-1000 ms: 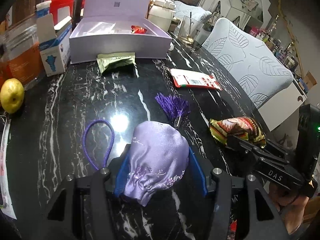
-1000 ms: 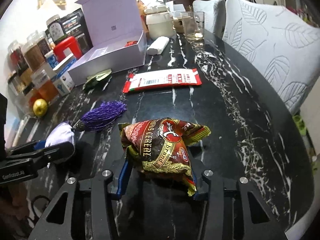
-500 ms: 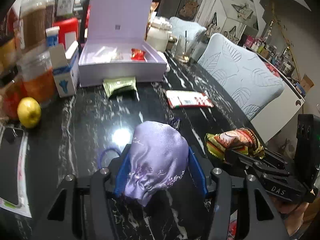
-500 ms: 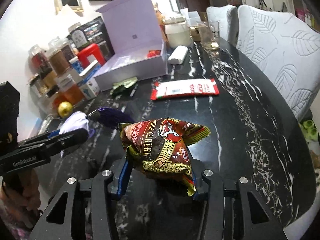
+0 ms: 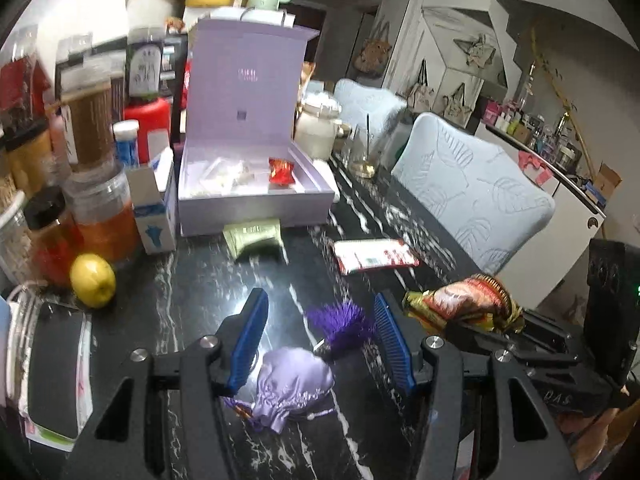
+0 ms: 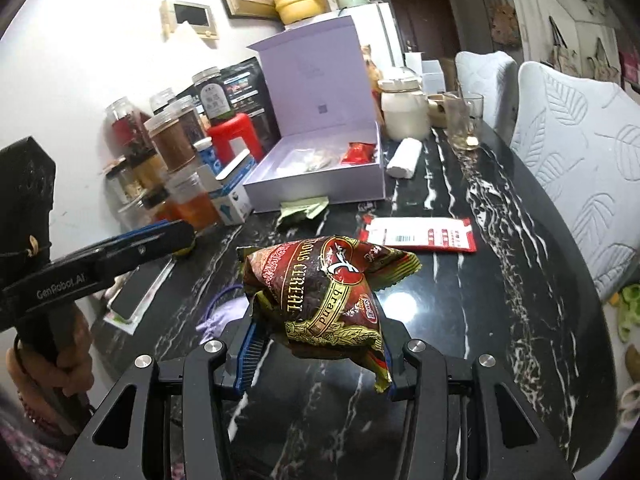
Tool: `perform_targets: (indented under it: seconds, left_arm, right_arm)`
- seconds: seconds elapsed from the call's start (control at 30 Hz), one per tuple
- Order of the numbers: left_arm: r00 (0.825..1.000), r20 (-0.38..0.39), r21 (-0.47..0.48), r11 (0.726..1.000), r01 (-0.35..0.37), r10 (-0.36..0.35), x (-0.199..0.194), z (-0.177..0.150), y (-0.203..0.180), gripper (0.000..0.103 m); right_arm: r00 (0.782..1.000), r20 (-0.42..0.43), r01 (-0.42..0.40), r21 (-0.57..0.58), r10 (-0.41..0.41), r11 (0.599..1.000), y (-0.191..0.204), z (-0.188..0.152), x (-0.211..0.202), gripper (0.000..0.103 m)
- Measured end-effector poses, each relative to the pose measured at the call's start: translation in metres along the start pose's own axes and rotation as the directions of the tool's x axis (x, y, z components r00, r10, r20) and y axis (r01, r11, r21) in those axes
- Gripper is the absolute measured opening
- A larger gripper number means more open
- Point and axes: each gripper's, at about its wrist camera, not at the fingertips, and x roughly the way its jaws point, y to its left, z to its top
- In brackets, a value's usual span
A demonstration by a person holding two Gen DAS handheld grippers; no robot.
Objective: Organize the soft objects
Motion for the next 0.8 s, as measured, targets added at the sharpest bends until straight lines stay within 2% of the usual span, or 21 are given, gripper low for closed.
perform_targets:
  seconds: [0.13,0.27,0.43,0.6,0.63,0.7,0.73,0.8]
  left_arm:
    - [0.998,-0.069,-0.032,0.999,0.014,-0.016,0.021,-0.008,0.007,0.055]
    - [0.985,-0.168,-0.059,0.998,0.031,-0.041,0.048,-0.018,0.011,0.055]
    - [0.977,-0.212,-0.047,0.999,0.027,-0.037,0.059,-0.033,0.011,0.055]
    - [0.976,-0.213,0.012,0.999,-0.048,0.049,0.067,-0.047,0.011,0.056]
    - [0.974,-0.218,0.018,0.998,-0.060,0.063,0.069,-0.048,0.012,0.058]
    - [0.968,-0.242,0.009,0.998,-0.067,0.067,0.076,-0.051,0.015,0.072]
    - [0.964,-0.257,-0.001,0.998,-0.066,0.063,0.080,-0.053,0.017,0.072]
    - [0.967,-0.240,0.015,0.997,-0.079,0.080,0.080,-0.054,0.016,0.081]
  right_arm:
    - [1.000,-0.020,0.013,0.018,-0.013,1.000,-0.006,-0.005,0.004,0.047]
    - [0.999,-0.040,0.031,0.046,-0.030,0.998,-0.016,-0.010,0.008,0.047]
    - [0.997,-0.052,0.063,0.065,-0.059,0.996,-0.025,-0.013,0.010,0.047]
    - [0.995,-0.073,0.073,0.083,-0.067,0.994,-0.032,-0.017,0.017,0.047]
    - [0.995,-0.079,0.075,0.087,-0.069,0.993,-0.033,-0.018,0.019,0.047]
    - [0.994,-0.088,0.076,0.090,-0.068,0.993,-0.035,-0.019,0.022,0.047]
    - [0.994,-0.091,0.076,0.091,-0.068,0.993,-0.035,-0.019,0.023,0.047]
    - [0.993,-0.096,0.077,0.093,-0.068,0.993,-0.036,-0.020,0.025,0.047]
